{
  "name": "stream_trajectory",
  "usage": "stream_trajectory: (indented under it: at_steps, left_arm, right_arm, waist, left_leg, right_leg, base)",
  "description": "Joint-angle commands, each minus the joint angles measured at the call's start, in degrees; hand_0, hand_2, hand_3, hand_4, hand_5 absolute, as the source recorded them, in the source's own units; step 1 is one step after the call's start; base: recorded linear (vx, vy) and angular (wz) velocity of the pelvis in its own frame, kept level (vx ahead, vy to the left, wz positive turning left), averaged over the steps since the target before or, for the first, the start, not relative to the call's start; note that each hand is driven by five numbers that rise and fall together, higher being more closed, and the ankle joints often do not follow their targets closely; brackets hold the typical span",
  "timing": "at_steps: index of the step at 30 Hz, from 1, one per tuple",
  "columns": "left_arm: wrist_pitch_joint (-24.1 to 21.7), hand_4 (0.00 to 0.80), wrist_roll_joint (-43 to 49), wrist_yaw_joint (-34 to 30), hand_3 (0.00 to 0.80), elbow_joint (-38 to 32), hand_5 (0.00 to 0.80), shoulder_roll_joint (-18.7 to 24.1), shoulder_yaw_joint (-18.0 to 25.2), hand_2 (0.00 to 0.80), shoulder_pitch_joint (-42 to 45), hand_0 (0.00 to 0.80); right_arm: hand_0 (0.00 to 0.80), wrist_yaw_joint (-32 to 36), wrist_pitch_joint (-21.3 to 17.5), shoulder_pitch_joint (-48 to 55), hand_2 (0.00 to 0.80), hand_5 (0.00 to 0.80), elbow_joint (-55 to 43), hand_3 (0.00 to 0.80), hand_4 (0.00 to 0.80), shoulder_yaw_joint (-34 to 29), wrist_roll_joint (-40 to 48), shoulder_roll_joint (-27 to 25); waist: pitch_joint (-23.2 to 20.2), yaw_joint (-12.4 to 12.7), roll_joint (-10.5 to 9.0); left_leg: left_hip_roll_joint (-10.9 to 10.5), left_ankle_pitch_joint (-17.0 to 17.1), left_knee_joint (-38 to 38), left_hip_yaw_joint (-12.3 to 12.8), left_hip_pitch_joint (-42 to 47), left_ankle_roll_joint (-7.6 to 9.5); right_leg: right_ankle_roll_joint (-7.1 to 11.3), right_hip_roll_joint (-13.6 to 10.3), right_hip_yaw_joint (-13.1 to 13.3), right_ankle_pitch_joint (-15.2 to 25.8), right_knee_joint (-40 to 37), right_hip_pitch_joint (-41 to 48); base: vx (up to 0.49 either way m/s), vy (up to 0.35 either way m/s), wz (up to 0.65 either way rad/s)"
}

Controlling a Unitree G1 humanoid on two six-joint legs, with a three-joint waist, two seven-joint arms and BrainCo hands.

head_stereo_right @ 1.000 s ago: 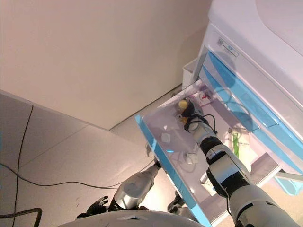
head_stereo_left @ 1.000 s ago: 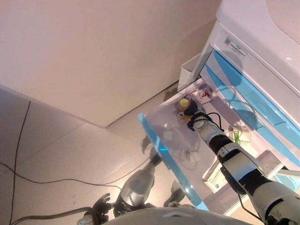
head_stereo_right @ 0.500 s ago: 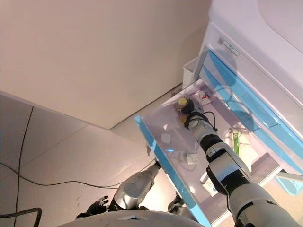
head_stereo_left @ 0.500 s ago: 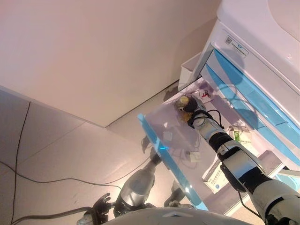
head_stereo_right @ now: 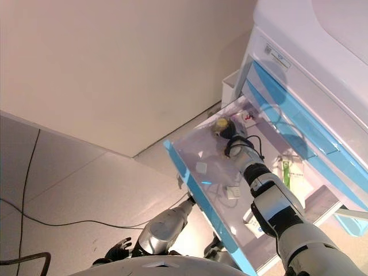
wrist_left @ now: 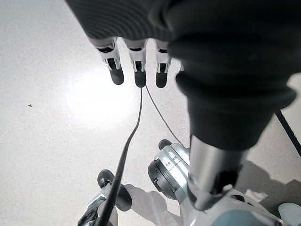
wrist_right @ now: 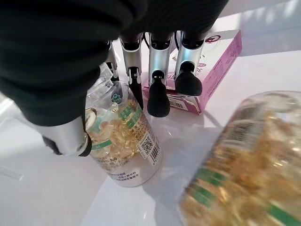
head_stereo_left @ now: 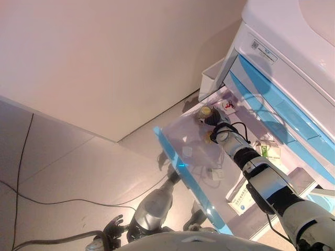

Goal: Open the drawer and pick up the medicine

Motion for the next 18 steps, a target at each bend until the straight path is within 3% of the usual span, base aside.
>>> stream_trajectory:
  at_steps: [1, 12, 18]
  left_arm:
    - [-0.2, 0.000, 0.1, 0.5, 0.000, 1.8, 0.000, 2.4, -1.3, 0.000, -0.3, 0.000]
    - [1.2, 0.000, 4.0, 1.9, 0.000, 1.1, 0.000, 4.3, 2.4, 0.000, -0.3, 0.000]
    - [2.9, 0.000, 6.8, 2.7, 0.000, 0.8, 0.000, 5.7, 4.8, 0.000, -1.1, 0.000]
  right_arm:
    - [0.800, -1.7, -1.7, -3.6, 0.800, 0.800, -4.0, 0.800, 0.800, 2.9, -3.6, -2.6]
    - [0.800, 1.9, -2.1, 2.6, 0.800, 0.800, -19.1, 0.800, 0.800, 6.4, -11.6, -6.5]
    - [0.800, 8.3, -3.5, 11.0, 0.800, 0.800, -35.4, 0.800, 0.800, 7.5, -18.5, -11.6]
  waist:
    - [0.9, -0.2, 0.32]
    - [-2.1, -3.8, -4.41]
    - [-4.4, -8.6, -7.28]
  left_leg:
    - [-0.6, -8.1, 2.8, 3.4, 2.8, 2.33]
    - [1.0, -9.7, 2.5, 6.1, 4.9, 2.46]
    - [2.5, -11.0, 1.6, 10.2, 6.9, 2.55]
  right_leg:
    - [0.82, -5.3, 3.0, 6.2, 8.9, -8.8]
    - [1.96, -3.6, 6.7, 8.1, 5.9, -7.6]
    - [2.68, -1.6, 10.5, 9.0, 3.4, -7.3]
  base:
    - [-0.027, -0.038, -0.01]
    - [-0.014, -0.086, -0.12]
    - [-0.041, -0.113, -0.35]
